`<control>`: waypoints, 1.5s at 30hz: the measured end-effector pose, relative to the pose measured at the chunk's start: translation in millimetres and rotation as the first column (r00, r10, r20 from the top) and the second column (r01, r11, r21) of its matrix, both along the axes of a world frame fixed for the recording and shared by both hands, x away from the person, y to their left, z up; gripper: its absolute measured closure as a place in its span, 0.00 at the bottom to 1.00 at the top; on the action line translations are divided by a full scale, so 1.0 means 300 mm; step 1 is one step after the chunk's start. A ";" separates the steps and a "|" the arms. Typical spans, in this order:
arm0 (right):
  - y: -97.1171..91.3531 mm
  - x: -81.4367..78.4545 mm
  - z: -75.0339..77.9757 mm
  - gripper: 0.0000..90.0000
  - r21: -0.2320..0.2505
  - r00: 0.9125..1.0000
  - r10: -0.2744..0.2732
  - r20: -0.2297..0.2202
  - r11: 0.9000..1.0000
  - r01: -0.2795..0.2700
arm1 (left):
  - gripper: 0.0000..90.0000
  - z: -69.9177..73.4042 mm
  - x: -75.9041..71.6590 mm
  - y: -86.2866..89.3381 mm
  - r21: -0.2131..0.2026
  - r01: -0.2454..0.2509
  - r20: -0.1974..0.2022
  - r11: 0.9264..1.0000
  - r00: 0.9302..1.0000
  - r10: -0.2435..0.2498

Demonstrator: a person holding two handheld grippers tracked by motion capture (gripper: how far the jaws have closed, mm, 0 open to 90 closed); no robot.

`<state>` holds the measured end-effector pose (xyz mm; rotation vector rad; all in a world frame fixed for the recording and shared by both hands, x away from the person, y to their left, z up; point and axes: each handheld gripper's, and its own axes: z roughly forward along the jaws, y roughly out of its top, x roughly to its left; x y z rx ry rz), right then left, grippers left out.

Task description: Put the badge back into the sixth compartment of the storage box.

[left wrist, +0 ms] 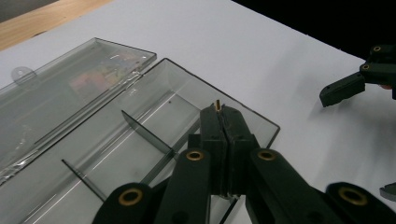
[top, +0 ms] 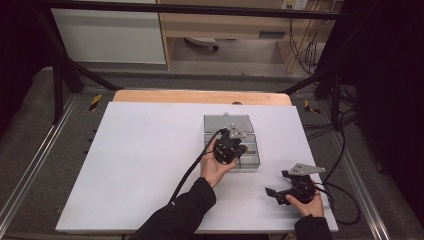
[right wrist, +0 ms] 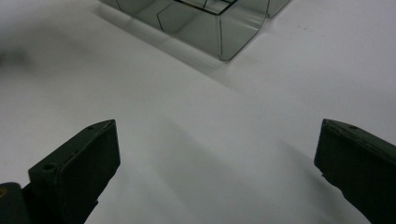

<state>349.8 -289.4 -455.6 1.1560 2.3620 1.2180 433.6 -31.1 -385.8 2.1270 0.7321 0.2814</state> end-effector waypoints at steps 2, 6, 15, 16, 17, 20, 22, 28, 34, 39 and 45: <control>0.000 0.000 0.000 0.01 0.002 1.000 0.001 0.001 1.000 -0.001 | 0.98 -0.010 0.001 -0.009 0.004 0.006 -0.001 1.000 1.000 -0.006; -0.001 0.000 0.001 0.01 0.002 1.000 0.001 0.002 1.000 -0.001 | 0.98 -0.028 0.003 -0.026 0.012 0.013 -0.005 1.000 1.000 -0.013; 0.000 0.000 0.000 0.01 0.001 1.000 0.003 0.004 1.000 -0.003 | 0.98 -0.059 0.012 -0.047 0.026 0.014 -0.017 1.000 1.000 -0.014; 0.000 0.000 0.000 0.01 0.002 1.000 0.001 0.003 1.000 -0.001 | 0.98 -0.063 0.012 -0.049 0.027 0.014 -0.019 1.000 1.000 -0.014; 0.000 0.000 0.001 0.01 0.001 1.000 0.001 0.003 1.000 -0.001 | 0.98 -0.066 0.012 -0.049 0.031 0.019 -0.020 0.999 1.000 -0.018; -0.001 0.000 0.001 0.01 0.001 1.000 0.001 0.003 1.000 -0.001 | 0.98 -0.079 0.012 -0.056 0.039 0.021 -0.024 0.999 1.000 -0.020; 0.000 0.000 0.000 0.01 0.001 1.000 0.001 0.000 1.000 -0.001 | 0.98 -0.088 0.014 -0.059 0.044 0.021 -0.029 0.999 0.999 -0.020; -0.001 0.000 0.001 0.01 0.002 1.000 0.001 0.004 1.000 -0.001 | 0.98 -0.113 0.013 -0.070 0.064 0.029 -0.042 0.998 0.999 -0.026; 0.000 0.000 0.000 0.01 0.001 1.000 0.001 0.003 1.000 -0.001 | 0.98 -0.131 0.017 -0.074 0.074 0.030 -0.049 0.997 0.998 -0.026; 0.000 0.000 0.001 0.01 0.001 1.000 0.002 0.005 1.000 -0.002 | 0.98 -0.136 0.015 -0.077 0.081 0.036 -0.051 0.996 0.998 -0.032; 0.000 0.000 0.000 0.01 0.001 1.000 0.001 0.003 1.000 -0.001 | 0.91 -0.129 0.010 -0.073 0.104 0.038 -0.036 0.994 0.999 -0.034</control>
